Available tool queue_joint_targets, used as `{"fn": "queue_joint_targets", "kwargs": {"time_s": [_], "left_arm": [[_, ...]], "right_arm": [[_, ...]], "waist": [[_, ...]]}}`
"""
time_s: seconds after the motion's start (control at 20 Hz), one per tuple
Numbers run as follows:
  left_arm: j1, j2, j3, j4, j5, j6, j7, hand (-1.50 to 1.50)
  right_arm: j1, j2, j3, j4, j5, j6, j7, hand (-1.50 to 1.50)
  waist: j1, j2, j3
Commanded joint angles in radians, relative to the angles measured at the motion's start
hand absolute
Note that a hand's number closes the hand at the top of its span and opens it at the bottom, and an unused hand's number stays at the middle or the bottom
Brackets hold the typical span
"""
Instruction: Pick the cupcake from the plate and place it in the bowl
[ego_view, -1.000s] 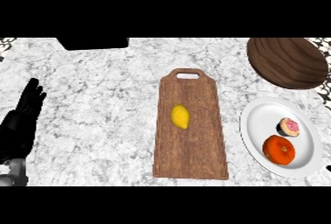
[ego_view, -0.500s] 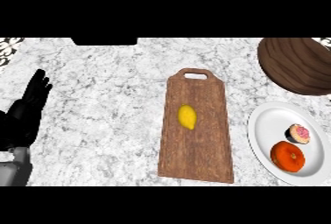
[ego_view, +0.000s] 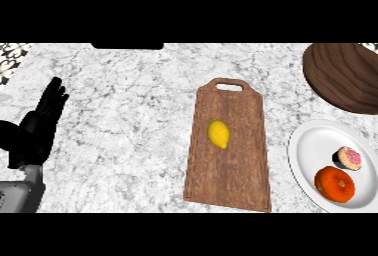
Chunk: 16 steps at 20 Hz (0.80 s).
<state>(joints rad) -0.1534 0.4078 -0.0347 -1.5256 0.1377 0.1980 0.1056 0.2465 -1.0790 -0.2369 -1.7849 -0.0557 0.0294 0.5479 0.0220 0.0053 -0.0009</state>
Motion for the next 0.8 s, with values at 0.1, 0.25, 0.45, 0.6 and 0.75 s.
{"fn": "queue_joint_targets", "kwargs": {"time_s": [0.1,0.25,0.45,0.6,0.75], "left_arm": [[0.0,0.001,0.017,-0.006,0.009,-0.034,0.01,0.0],[-0.02,-0.012,0.015,-0.012,-0.016,-0.01,0.026,0.0],[-0.033,-0.021,0.024,0.008,-0.017,-0.023,0.019,0.0],[0.049,-0.019,0.034,-0.031,-0.021,-0.037,-0.009,0.0],[0.083,-0.024,0.052,-0.029,-0.025,-0.048,-0.046,0.0]], "right_arm": [[-0.179,-0.014,0.136,0.139,-0.039,0.176,0.066,-1.5],[-0.265,0.024,0.201,0.208,-0.046,0.244,0.081,-1.5],[-0.341,0.066,0.277,0.322,-0.011,0.336,0.084,-1.5],[-0.328,0.06,0.272,0.254,-0.05,0.423,0.181,-1.5],[-0.353,0.112,0.328,0.347,0.073,0.425,0.114,-1.5]], "waist": [[0.008,0.0,0.001],[0.009,0.001,0.001],[0.009,0.001,0.001],[-0.01,-0.006,0.001],[-0.01,-0.005,0.001]]}}
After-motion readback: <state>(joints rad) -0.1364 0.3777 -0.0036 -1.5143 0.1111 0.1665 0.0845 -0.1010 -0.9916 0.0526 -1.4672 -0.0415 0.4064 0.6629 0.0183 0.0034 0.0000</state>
